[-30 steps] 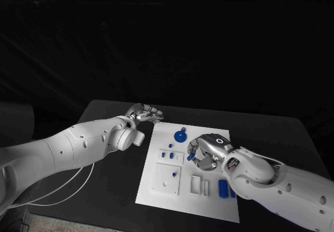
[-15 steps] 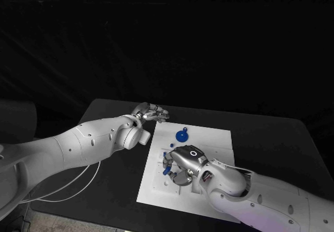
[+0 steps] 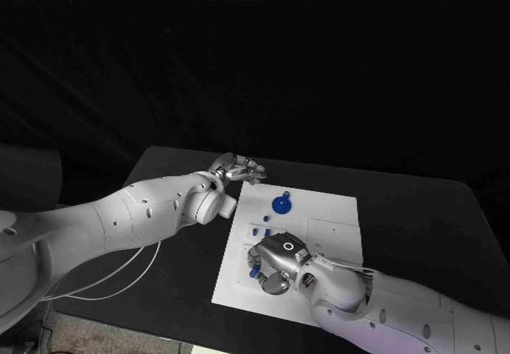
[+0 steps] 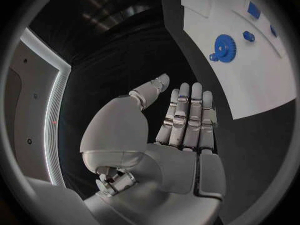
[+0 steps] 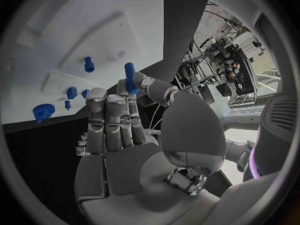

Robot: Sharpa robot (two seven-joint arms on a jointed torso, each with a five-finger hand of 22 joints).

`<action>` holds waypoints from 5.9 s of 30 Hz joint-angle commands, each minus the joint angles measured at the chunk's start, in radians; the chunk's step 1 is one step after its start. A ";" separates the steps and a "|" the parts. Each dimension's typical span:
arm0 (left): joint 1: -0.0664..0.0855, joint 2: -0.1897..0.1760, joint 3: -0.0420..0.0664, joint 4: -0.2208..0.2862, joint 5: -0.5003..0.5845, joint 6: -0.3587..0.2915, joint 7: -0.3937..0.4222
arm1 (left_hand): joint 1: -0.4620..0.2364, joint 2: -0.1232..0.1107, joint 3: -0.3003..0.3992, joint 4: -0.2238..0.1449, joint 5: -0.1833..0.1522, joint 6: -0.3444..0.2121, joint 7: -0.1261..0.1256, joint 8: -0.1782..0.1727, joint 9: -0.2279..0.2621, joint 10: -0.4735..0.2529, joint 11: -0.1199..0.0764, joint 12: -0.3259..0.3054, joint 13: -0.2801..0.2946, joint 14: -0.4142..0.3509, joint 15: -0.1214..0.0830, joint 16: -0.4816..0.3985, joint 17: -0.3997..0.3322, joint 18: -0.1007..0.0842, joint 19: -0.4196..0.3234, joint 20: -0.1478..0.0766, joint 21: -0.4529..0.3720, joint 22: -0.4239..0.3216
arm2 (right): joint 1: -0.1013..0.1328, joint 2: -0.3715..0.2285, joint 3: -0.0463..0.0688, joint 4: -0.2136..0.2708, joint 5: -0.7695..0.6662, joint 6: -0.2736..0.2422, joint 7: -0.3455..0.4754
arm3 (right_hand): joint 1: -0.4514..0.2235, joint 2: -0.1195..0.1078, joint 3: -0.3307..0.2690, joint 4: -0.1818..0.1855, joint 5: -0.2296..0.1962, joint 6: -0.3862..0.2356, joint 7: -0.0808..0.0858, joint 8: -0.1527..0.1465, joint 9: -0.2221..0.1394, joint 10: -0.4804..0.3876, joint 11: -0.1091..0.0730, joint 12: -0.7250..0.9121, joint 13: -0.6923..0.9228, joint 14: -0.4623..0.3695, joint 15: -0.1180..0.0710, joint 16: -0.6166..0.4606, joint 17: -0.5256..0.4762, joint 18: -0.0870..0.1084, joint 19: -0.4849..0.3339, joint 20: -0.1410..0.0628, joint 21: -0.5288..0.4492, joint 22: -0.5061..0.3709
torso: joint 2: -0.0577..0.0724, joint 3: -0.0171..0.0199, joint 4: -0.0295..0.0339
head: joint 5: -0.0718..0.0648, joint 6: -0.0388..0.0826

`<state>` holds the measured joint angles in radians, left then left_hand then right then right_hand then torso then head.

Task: Assemble the parts on the task board

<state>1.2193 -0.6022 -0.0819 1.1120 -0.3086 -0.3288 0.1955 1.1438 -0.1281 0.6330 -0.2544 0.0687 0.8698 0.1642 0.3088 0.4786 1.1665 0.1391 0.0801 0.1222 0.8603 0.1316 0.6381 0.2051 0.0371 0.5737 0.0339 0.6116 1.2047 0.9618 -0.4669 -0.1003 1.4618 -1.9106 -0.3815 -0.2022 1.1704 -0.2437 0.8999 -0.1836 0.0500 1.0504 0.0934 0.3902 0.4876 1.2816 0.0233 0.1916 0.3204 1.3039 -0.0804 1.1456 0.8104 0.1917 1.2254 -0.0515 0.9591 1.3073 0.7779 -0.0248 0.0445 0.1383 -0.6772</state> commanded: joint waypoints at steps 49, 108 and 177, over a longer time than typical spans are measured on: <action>0.001 -0.001 0.001 0.014 0.004 0.017 0.003 | 0.002 0.010 -0.006 0.003 -0.004 -0.010 0.000 0.003 0.000 -0.005 -0.001 -0.004 -0.003 0.007 0.001 -0.012 0.006 -0.002 0.004 -0.001 -0.009 0.002 | -0.005 0.036 -0.042 -0.055 -0.097 0.066 -0.038 | -0.008 0.011 0.003 -0.015 0.000 0.006 0.003 0.001 0.011 0.050 -0.001 0.001 0.009 -0.007 -0.009 0.002 -0.001 0.070 0.001 -0.007 0.005 0.019 | 0.000 0.0017 -0.0029 | 0.005 -0.015; -0.009 -0.074 -0.001 0.054 0.017 0.036 0.016 | -0.012 0.004 -0.016 0.009 -0.006 -0.012 0.001 0.004 -0.001 -0.008 0.000 -0.005 -0.007 0.007 0.003 -0.023 0.016 -0.003 0.004 0.000 -0.014 0.006 | 0.148 -0.507 0.022 0.138 0.796 0.293 -0.243 | -0.196 0.005 -0.252 0.120 0.000 -0.131 0.017 -0.054 0.093 -0.186 -0.027 0.910 0.746 0.004 -0.032 0.096 0.060 0.070 0.026 -0.015 0.017 0.024 | -0.021 0.0199 -0.0321 | -0.115 0.024; -0.013 -0.100 -0.002 0.085 0.023 0.059 0.007 | -0.036 -0.005 -0.031 0.024 -0.009 -0.015 0.002 0.004 -0.003 -0.011 0.001 -0.006 -0.012 0.006 0.004 -0.038 0.030 -0.003 0.003 0.000 -0.022 0.011 | 0.034 -0.281 -0.035 0.044 0.711 0.222 -0.331 | -0.302 0.054 -0.279 0.147 -0.001 -0.091 0.008 -0.079 0.115 -0.099 -0.034 1.066 0.921 -0.009 -0.039 0.147 0.134 0.070 0.005 -0.045 0.119 0.020 | -0.021 0.0160 -0.0348 | -0.107 -0.008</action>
<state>1.2058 -0.7025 -0.0842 1.1939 -0.2897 -0.2823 0.1975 1.1142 -0.1328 0.6082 -0.2297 0.0647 0.8644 0.1660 0.3088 0.4768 1.1629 0.1427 0.0802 0.1113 0.8602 0.1316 0.6041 0.2335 0.0370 0.5737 0.0339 0.5960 1.2144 1.0119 -0.7595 -0.1240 1.5089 -1.2027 -0.1892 -0.5302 0.8615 -0.1995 0.6211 -0.0325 0.0536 0.9559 0.0972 0.3213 0.8587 1.1760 -0.0108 1.2541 1.2404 1.2980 -0.1177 1.2933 0.9433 0.1922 1.2362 -0.0977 1.0714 1.3073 0.7566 -0.0091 0.0104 0.0309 -0.6844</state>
